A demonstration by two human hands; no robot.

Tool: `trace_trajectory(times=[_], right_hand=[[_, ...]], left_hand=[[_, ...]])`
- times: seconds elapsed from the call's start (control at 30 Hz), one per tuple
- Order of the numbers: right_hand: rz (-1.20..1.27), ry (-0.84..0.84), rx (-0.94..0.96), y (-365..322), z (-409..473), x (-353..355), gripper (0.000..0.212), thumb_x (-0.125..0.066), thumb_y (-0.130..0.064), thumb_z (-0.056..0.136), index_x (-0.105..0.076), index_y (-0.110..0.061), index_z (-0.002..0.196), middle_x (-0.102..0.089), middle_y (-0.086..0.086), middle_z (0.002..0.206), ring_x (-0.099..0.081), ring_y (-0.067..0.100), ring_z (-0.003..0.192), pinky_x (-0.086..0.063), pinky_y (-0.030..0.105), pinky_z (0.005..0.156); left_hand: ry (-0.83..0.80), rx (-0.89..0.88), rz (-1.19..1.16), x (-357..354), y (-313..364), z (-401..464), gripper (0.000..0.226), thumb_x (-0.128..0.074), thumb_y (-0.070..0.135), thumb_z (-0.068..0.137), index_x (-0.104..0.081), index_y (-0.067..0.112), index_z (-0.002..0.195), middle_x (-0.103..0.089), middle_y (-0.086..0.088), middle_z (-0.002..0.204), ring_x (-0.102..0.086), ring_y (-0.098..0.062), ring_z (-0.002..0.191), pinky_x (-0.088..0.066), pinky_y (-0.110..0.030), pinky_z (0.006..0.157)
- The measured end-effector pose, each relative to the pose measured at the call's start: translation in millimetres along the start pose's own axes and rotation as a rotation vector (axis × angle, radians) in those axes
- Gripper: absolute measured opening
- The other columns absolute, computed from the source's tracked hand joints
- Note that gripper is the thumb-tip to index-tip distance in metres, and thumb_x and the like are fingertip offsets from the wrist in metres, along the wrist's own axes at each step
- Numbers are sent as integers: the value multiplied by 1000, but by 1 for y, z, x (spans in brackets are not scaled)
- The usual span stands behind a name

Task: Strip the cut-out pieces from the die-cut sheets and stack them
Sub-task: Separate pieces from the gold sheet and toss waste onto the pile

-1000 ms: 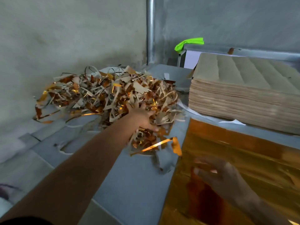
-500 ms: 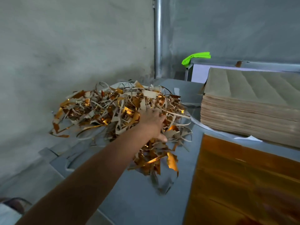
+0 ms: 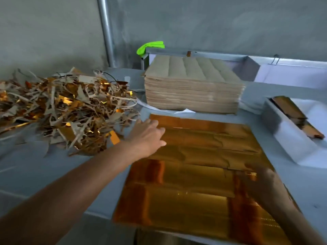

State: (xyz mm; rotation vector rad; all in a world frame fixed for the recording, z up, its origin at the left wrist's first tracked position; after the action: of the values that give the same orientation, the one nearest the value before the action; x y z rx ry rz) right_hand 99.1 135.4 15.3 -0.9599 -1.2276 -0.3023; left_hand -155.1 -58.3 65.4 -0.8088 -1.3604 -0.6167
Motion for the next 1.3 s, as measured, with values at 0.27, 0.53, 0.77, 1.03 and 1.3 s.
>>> trace_trajectory(times=[0.27,0.53,0.77,1.03,1.3], right_hand=[[-188,-24,-332,15,4,1,68,-49,-53,89,-42,-1,132,-36,20,140,-24,36,134,-28,46,107],[62,47,-243,16,11,4,39,-64,-23,83,-59,-4,117,-60,19,114,-51,34,113,-38,40,99],[296,155,-198,22,18,16,19,-63,-9,84,-69,-15,102,-63,9,112,-51,17,92,-42,28,76],[334,144,-42,-1,38,55,8,-60,-13,89,-66,-14,94,-62,0,85,-62,19,75,-49,28,60],[468,-108,-183,-23,51,67,10,-62,-14,90,-61,-18,81,-60,6,79,-66,21,49,-57,25,49]], left_hand=[[-418,-119,-195,-71,60,-10,81,-18,80,81,18,43,144,32,1,153,28,-24,140,10,-52,113],[-324,-103,-155,-86,50,8,92,-3,89,63,17,47,143,29,4,154,25,-22,142,8,-50,113],[-203,-76,-201,-89,52,0,97,3,89,61,10,43,147,19,3,157,19,-20,144,5,-48,115],[76,-158,-368,-28,98,-23,108,-1,93,62,-2,31,150,15,3,156,10,-13,142,0,-41,112],[33,-648,-267,-15,200,-63,75,-43,73,81,-39,18,133,-33,-4,139,-32,-21,126,-33,-38,102]])
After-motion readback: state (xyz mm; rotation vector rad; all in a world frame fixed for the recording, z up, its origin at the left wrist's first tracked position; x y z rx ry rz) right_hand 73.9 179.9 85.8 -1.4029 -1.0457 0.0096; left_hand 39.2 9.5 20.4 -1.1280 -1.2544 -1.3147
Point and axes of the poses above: each hand's wrist, its own z-axis towards the middle knuckle, its own x-axis out of the back of the hand, y = z × x, the point moved 1 cm from there along z, towards the middle knuckle
